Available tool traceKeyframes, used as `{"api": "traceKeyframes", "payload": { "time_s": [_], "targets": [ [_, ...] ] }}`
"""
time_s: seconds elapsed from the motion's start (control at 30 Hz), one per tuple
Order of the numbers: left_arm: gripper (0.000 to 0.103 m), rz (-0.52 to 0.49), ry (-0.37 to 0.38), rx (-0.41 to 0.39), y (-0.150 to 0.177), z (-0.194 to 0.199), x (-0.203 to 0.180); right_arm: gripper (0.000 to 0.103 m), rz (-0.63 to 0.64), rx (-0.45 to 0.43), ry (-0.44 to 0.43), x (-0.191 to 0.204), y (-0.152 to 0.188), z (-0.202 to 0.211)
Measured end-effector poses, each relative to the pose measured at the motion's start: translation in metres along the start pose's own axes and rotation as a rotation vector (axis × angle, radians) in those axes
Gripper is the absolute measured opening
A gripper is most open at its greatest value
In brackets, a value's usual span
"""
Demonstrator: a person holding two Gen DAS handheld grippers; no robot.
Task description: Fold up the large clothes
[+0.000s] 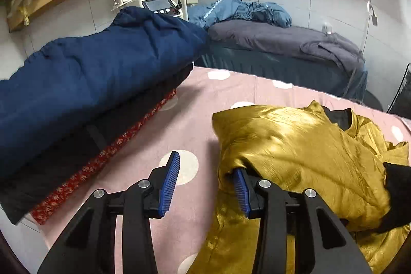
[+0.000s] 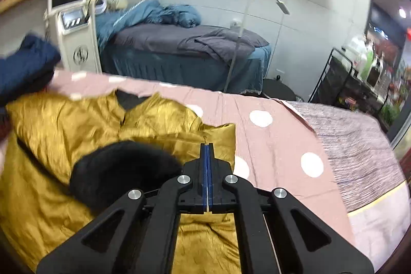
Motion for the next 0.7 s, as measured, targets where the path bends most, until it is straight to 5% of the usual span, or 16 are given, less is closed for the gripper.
{"api": "traceKeyframes", "payload": {
  "time_s": [0.13,0.17,0.2,0.23,0.27,0.37,0.47,0.53,0.57,0.7],
  "targets": [
    [0.040,-0.002,-0.031,0.181,0.032,-0.036,0.004,0.005,-0.157,0.297,-0.203,-0.014,0.013,-0.050],
    [0.041,-0.024,-0.052,0.226,0.046,-0.046,0.007,0.023,-0.190,0.344,-0.243,-0.014,0.022,-0.056],
    [0.043,-0.032,-0.052,0.252,0.056,-0.049,0.008,0.062,-0.205,0.366,-0.271,-0.013,0.030,-0.058],
    [0.045,-0.032,-0.038,0.280,0.067,-0.056,0.012,0.080,-0.224,0.379,-0.313,-0.011,0.036,-0.059],
    [0.049,-0.022,-0.020,0.288,0.080,-0.050,0.019,0.085,-0.247,0.367,-0.348,-0.008,0.041,-0.056],
    [0.061,0.035,0.001,0.259,0.082,-0.043,0.033,0.085,-0.219,0.328,-0.419,0.011,0.042,-0.044],
    [0.061,0.055,0.007,0.272,0.075,-0.043,0.037,0.085,-0.105,0.298,-0.422,0.044,0.038,-0.037],
    [0.061,0.040,-0.008,0.274,0.074,-0.045,0.035,0.064,0.043,0.332,-0.375,0.074,0.045,-0.040],
    [0.061,0.036,-0.011,0.275,0.076,-0.044,0.031,0.024,0.103,0.349,-0.345,0.084,0.051,-0.044],
    [0.074,0.054,-0.008,0.277,0.080,-0.049,0.030,0.013,0.088,0.300,-0.241,0.080,0.055,-0.047]
  ]
}}
Point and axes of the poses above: each gripper's, at about its wrist camera, not at the fingertips, and z roughly against the way its jaws point, x to its left, y to its underside, the point moved 1 cm from there along -z, roughly the way its jaws point, and after that the axes turned 11 degrees about y, right-handed, at the moved point
